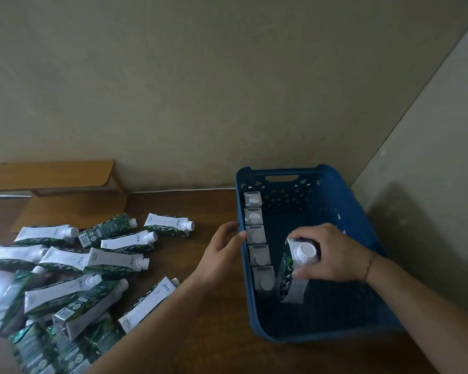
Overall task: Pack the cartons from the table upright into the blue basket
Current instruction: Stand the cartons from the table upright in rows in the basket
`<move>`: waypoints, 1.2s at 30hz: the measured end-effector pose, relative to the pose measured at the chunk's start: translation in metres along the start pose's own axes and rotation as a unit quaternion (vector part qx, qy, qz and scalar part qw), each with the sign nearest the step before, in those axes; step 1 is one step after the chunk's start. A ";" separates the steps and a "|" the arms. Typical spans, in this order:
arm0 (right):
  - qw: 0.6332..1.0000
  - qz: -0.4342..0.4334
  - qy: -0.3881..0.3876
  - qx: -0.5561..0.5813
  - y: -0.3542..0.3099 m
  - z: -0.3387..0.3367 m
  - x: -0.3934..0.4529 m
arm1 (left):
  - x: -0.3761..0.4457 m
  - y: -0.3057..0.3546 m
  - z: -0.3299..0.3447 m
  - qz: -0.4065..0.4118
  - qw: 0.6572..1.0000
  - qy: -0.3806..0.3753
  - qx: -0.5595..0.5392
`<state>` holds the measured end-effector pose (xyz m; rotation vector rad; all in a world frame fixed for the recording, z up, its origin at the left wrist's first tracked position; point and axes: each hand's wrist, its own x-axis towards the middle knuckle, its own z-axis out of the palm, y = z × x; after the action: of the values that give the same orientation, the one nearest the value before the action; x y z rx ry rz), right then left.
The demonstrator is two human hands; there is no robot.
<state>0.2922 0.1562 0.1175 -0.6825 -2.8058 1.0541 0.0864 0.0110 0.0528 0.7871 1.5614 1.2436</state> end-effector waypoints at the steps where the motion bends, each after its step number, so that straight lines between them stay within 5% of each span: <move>1: 1.000 0.010 -0.004 -0.009 0.006 -0.006 0.008 | 0.007 0.005 0.001 0.005 1.000 0.005 0.003; 9: 0.994 0.083 0.024 -0.072 0.059 -0.021 0.093 | 0.064 0.023 0.011 -0.013 0.999 0.033 -0.036; 21: 0.961 0.195 0.189 -0.051 0.098 0.074 0.139 | 0.085 -0.009 0.006 -0.003 0.999 0.040 -0.009; 27: 0.972 0.166 0.162 -0.032 0.103 0.064 0.139 | 0.077 -0.008 -0.003 0.010 1.000 0.011 0.005; 30: 0.975 0.186 0.115 -0.033 0.100 0.053 0.133 | 0.060 -0.021 -0.021 0.017 0.994 0.015 0.103; 31: 0.974 0.197 0.101 -0.042 0.099 0.049 0.130 | 0.052 -0.031 -0.031 0.009 0.980 0.044 0.193; 33: 0.971 0.211 0.088 -0.068 0.095 0.043 0.122 | 0.031 -0.053 -0.057 0.003 0.888 0.115 0.445; 34: 0.970 0.211 0.091 -0.082 0.091 0.041 0.118 | 0.019 -0.063 -0.068 0.008 0.840 0.131 0.526; 36: 0.967 0.205 0.111 -0.101 0.081 0.037 0.110 | -0.006 -0.081 -0.088 0.007 0.799 0.124 0.589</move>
<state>0.2162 0.2346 0.0272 -1.3579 -2.6559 0.6773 0.0114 -0.0464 -0.0209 1.4126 2.5505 0.2165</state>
